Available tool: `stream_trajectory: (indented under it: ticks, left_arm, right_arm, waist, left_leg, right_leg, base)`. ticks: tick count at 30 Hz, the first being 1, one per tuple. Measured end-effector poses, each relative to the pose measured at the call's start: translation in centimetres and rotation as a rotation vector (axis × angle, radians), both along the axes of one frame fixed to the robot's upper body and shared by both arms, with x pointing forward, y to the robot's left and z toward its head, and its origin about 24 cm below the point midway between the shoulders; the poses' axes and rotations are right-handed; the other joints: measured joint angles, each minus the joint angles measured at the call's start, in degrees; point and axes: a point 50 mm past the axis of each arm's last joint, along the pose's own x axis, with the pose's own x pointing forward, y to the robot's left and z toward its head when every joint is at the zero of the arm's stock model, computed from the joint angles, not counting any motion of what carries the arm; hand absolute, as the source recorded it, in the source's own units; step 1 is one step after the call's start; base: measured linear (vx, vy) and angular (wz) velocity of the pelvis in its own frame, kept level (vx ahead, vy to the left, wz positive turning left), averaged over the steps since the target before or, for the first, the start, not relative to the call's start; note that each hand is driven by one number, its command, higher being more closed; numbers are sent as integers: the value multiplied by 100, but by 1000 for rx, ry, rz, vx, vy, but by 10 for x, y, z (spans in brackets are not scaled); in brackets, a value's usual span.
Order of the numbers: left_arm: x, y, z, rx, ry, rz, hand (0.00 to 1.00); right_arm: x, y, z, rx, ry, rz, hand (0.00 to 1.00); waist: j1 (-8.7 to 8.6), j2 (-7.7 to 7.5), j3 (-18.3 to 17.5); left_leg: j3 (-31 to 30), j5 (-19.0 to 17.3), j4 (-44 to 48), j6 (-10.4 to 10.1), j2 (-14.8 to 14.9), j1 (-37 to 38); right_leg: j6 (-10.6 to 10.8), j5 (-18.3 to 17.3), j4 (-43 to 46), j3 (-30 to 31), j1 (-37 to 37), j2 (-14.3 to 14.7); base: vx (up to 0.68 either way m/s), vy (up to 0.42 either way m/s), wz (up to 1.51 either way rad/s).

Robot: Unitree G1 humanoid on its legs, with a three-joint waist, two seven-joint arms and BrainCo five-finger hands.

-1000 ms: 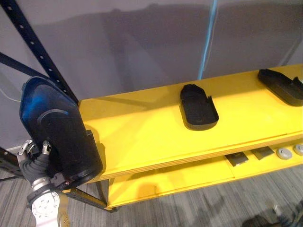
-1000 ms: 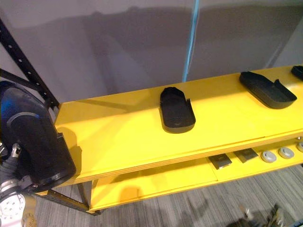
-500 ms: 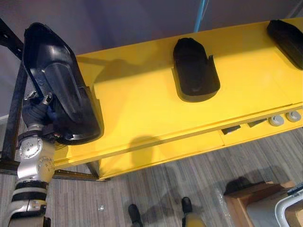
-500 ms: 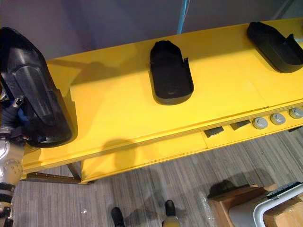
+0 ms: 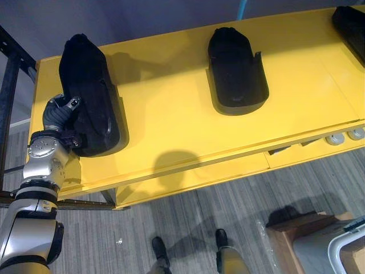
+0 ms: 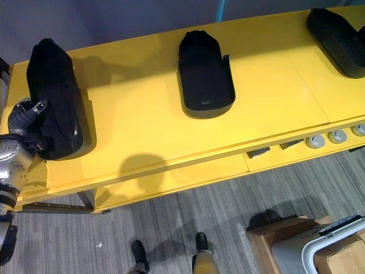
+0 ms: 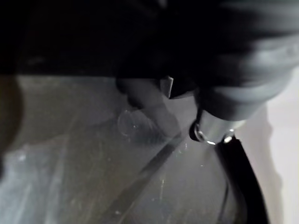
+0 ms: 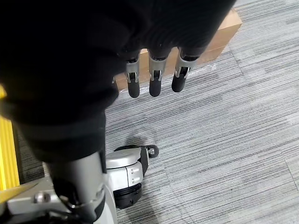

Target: Walk over and take plastic housings, then place them on the shelf

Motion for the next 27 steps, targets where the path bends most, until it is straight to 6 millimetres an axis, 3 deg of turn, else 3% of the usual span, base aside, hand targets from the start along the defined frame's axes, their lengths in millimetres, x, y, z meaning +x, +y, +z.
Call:
stream_trajectory:
  ticks: [7,17,21,24,25,27]
  left_arm:
    - [3,4,3,-34,3,41,0]
    - [7,0,4,-93,0,18,0]
    - [6,-12,26,-44,-86,-9,0]
    - [-15,-26,60,121,-283,84,0]
    - [-21,-29,61,163,-317,126,0]
    - [-45,-42,45,252,-417,244,0]
  right_arm:
    - [-6,8,-5,32,40,32,0]
    - [-8,10,-7,94,42,-7,0]
    - [-21,10,-12,147,72,-132,0]
    - [-32,9,-15,177,81,-244,0]
    - [-34,9,-16,179,86,-258,0]
    - [-45,8,-19,190,115,-323,0]
  waist:
    - [72,-76,43]
    - [-19,-79,42]
    - [-83,-72,37]
    - [-156,-44,-34]
    - [-153,-28,-73]
    - [-137,49,-355]
  left_leg:
    - [190,-11,-110,-19,18,173]
    - [140,32,-219,-31,-49,419]
    - [-21,128,-350,-12,-114,570]
    - [-193,170,-410,2,-144,671]
    - [-203,173,-432,1,-146,711]
    - [-239,175,-530,-3,-165,875]
  right_leg:
    - [0,0,31,164,3,13]
    - [0,-1,25,140,218,-6]
    - [26,-33,-38,2,434,-47]
    - [42,-51,-105,-161,645,-86]
    - [46,-56,-124,-173,692,-86]
    - [72,-106,-174,-209,861,-93]
  base:
    - [-22,6,-12]
    - [-7,8,2]
    - [-24,11,15]
    - [-26,9,27]
    - [5,11,14]
    - [38,8,9]
